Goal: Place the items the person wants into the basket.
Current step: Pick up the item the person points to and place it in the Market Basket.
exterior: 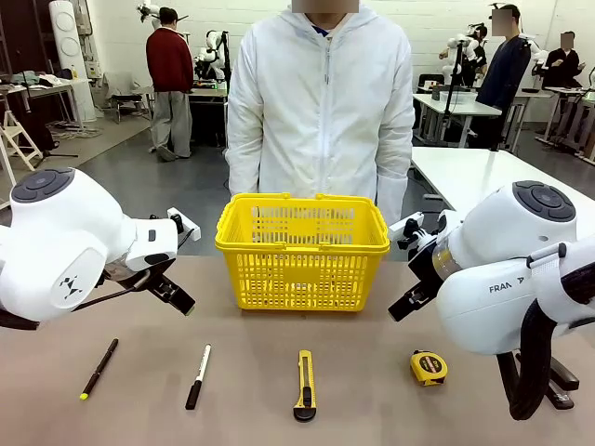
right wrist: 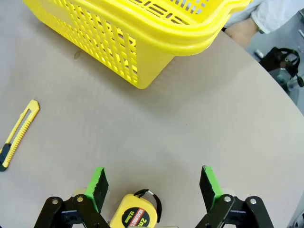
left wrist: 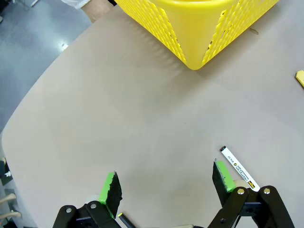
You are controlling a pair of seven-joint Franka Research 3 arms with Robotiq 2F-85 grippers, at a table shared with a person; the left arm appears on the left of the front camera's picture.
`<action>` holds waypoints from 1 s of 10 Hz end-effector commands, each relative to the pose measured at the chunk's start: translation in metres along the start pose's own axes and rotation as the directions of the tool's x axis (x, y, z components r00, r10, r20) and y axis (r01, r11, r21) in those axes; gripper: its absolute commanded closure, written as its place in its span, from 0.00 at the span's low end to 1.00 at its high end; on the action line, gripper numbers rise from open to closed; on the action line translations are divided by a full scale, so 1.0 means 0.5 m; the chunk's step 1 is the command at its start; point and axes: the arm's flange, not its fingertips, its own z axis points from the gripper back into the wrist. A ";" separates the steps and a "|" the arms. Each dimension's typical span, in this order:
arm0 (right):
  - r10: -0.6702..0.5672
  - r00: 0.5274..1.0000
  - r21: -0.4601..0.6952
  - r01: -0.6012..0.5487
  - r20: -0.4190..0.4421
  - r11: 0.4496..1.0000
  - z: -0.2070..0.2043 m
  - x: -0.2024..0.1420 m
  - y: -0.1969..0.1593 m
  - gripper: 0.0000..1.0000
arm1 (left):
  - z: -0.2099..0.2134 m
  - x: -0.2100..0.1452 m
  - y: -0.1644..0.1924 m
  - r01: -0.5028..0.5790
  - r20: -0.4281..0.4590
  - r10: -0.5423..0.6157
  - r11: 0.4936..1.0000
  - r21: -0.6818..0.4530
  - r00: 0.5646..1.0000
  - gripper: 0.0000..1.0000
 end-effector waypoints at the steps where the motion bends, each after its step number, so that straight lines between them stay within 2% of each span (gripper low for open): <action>1: 0.029 0.999 -0.038 -0.030 -0.021 0.999 0.059 0.027 0.005 0.00 | 0.059 0.011 -0.002 0.030 -0.001 -0.030 0.999 0.014 1.000 0.00; 4: -0.038 0.996 -0.091 0.031 -0.081 0.995 0.317 0.137 -0.067 0.00 | 0.288 0.122 0.048 0.101 -0.071 -0.096 0.993 0.061 0.993 0.00; 6: -0.065 0.995 -0.091 0.058 -0.081 0.994 0.465 0.206 -0.084 0.00 | 0.415 0.195 0.049 0.120 -0.062 -0.114 0.988 0.100 0.992 0.00; 8: -0.091 0.993 -0.140 0.081 -0.071 0.987 0.547 0.243 -0.070 0.00 | 0.502 0.232 0.054 0.107 -0.040 -0.103 0.986 0.125 0.994 0.00; 10: -0.101 0.990 -0.154 0.086 -0.094 0.984 0.553 0.236 -0.060 0.00 | 0.535 0.247 0.053 0.084 -0.052 -0.076 0.983 0.165 0.996 0.00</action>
